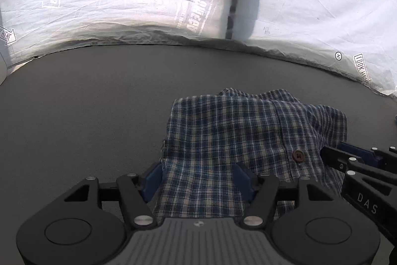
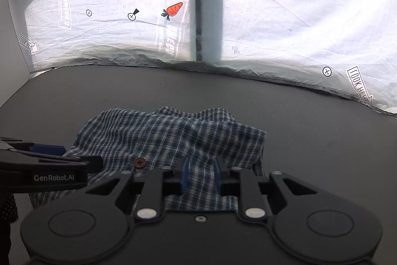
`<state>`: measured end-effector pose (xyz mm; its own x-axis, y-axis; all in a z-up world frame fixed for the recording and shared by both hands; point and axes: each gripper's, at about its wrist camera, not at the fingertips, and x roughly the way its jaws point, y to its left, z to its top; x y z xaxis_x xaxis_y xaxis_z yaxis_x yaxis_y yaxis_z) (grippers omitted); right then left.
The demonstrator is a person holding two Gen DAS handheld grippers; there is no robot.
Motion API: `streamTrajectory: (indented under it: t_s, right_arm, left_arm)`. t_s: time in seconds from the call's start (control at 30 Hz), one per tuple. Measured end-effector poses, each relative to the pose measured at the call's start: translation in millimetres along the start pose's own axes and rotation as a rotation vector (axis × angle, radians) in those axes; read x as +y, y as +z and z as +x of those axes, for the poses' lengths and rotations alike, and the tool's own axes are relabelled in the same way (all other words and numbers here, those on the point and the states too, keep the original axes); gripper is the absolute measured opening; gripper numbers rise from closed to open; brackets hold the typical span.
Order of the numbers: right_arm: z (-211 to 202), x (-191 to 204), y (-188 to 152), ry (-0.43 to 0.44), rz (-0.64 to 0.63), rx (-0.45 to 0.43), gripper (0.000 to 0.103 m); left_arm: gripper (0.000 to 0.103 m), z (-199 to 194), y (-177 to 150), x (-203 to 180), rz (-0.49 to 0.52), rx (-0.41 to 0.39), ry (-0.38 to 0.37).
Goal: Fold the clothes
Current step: 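Open both tools to release the folded shirt bundle, then grasp the folded plaid shirt bundle with both tools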
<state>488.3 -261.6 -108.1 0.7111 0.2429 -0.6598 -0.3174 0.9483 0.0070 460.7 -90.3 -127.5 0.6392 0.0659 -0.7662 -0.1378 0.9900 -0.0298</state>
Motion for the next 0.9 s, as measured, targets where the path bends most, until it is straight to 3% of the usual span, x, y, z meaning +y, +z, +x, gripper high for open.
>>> streamTrajectory:
  t_s: [0.13, 0.33, 0.43, 0.5, 0.57, 0.67, 0.77, 0.83, 0.9]
  right_arm:
    - [17.2, 0.3, -19.3, -0.030, 0.005, 0.007, 0.021]
    - [53.2, -14.8, -30.6, -0.104, 0.010, 0.037, 0.025]
    - [63.4, -14.5, -33.3, -0.113, -0.006, 0.032, 0.028]
    - [67.1, -15.1, -35.0, -0.113, -0.008, 0.027, 0.029]
    - [69.8, -18.6, -37.6, -0.110, 0.000, 0.016, 0.032]
    - [71.3, -23.0, -36.5, -0.102, 0.011, 0.015, 0.035]
    - [68.9, -29.4, -29.6, -0.111, 0.032, 0.046, 0.047]
    - [65.8, -37.0, -25.5, -0.150, 0.050, 0.060, 0.074]
    - [64.5, -47.2, -25.5, -0.151, 0.073, 0.075, 0.077]
  left_arm:
    - [0.077, 17.4, -4.1, -2.9, 0.027, -0.038, 0.040]
    - [0.079, 49.0, -5.2, -6.0, 0.052, -0.060, 0.106]
    - [0.085, 60.6, -5.6, -7.9, 0.065, -0.070, 0.129]
    - [0.087, 64.8, -6.1, -3.7, 0.042, -0.065, 0.116]
    - [0.096, 69.0, -6.0, 5.2, -0.013, -0.048, 0.095]
    - [0.101, 79.3, -0.8, 22.8, -0.106, 0.015, 0.041]
    - [0.101, 83.0, 9.9, 30.2, -0.121, 0.094, 0.002]
    - [0.101, 84.1, 15.8, 35.0, -0.139, 0.148, -0.019]
    - [0.101, 84.0, 15.9, 38.6, -0.149, 0.171, -0.044]
